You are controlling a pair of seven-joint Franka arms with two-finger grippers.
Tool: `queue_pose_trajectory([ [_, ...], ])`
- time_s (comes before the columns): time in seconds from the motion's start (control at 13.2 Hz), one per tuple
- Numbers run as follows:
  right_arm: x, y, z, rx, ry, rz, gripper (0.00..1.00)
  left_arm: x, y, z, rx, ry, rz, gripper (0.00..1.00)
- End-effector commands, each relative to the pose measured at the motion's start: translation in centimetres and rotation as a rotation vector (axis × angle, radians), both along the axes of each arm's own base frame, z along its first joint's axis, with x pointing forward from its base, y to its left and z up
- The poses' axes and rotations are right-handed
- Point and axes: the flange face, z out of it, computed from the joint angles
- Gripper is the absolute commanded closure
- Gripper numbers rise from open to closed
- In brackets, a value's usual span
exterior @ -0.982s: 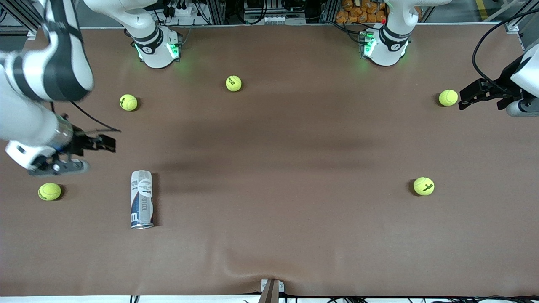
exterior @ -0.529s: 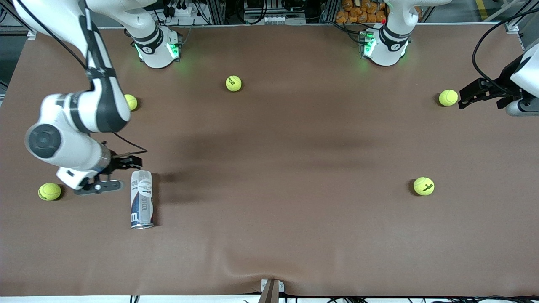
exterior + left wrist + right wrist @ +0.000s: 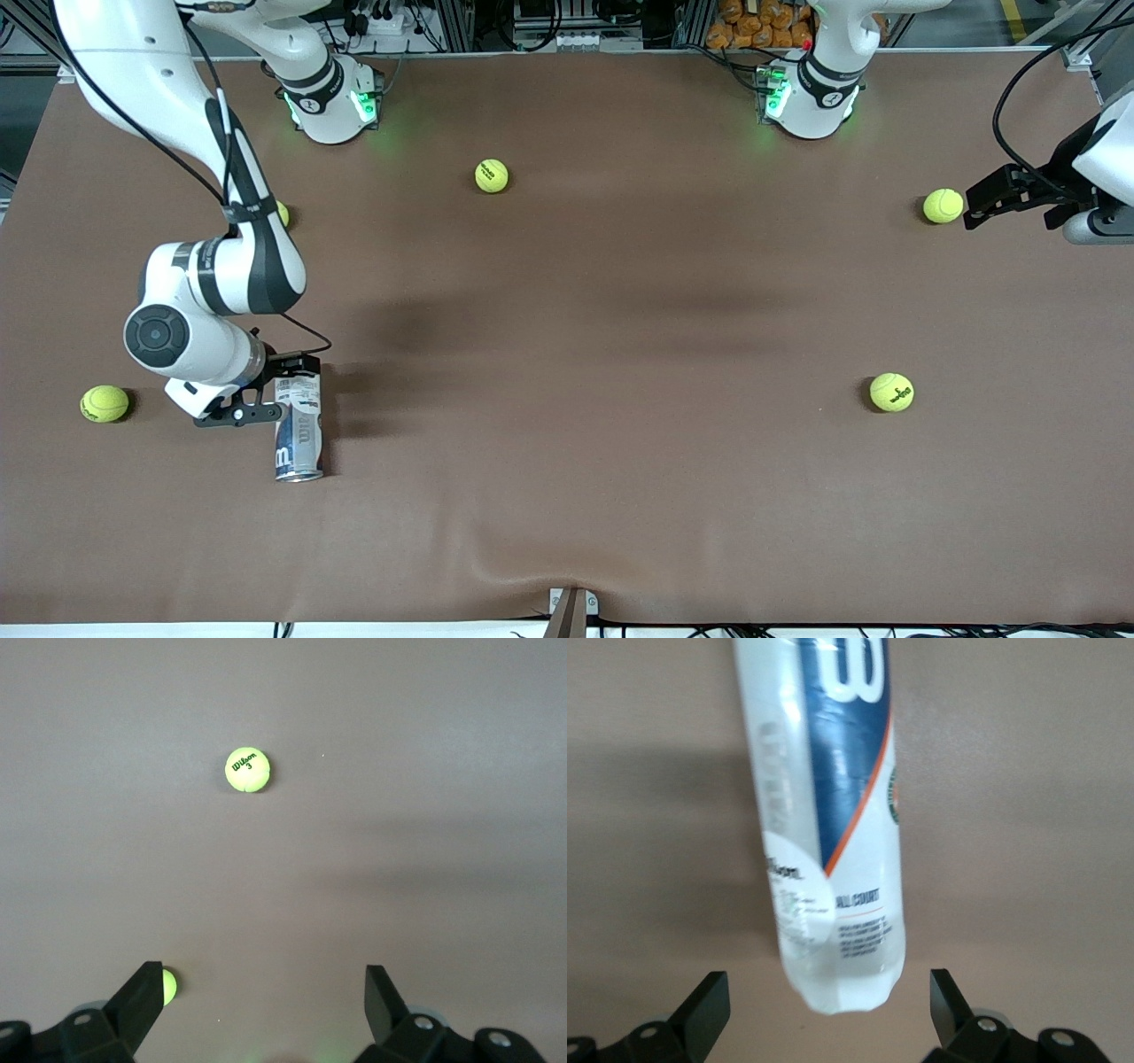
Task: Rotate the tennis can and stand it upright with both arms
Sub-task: 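Close the right gripper around the middle of the can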
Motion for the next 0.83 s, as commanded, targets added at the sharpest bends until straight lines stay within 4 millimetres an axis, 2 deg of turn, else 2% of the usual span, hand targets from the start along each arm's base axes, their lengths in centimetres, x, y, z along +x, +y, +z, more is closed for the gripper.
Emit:
queue_pose_trajectory([
  [0.0,0.5,-0.5,-2.2,0.003,0.004,-0.022,0.0,-0.1,-0.2,0.4,-0.014,0.006,-0.023,0.0],
  [0.08,0.6,-0.1,-2.3,0.001,0.001,-0.014,0.0,0.0,-0.1,0.3,-0.014,0.007,-0.023,0.0],
  [0.38,1.0,-0.2,-5.4,-0.004,-0.018,-0.007,0.0,0.0,-0.1,0.2,-0.014,0.009,-0.023,0.0],
  [0.68,1.8,-0.2,-6.7,-0.007,-0.053,0.013,0.0,0.1,0.1,0.2,-0.014,0.01,-0.022,0.0],
  [0.76,2.0,-0.1,-7.1,-0.01,-0.067,0.021,0.09,0.1,0.1,0.2,-0.012,0.01,-0.02,0.0],
])
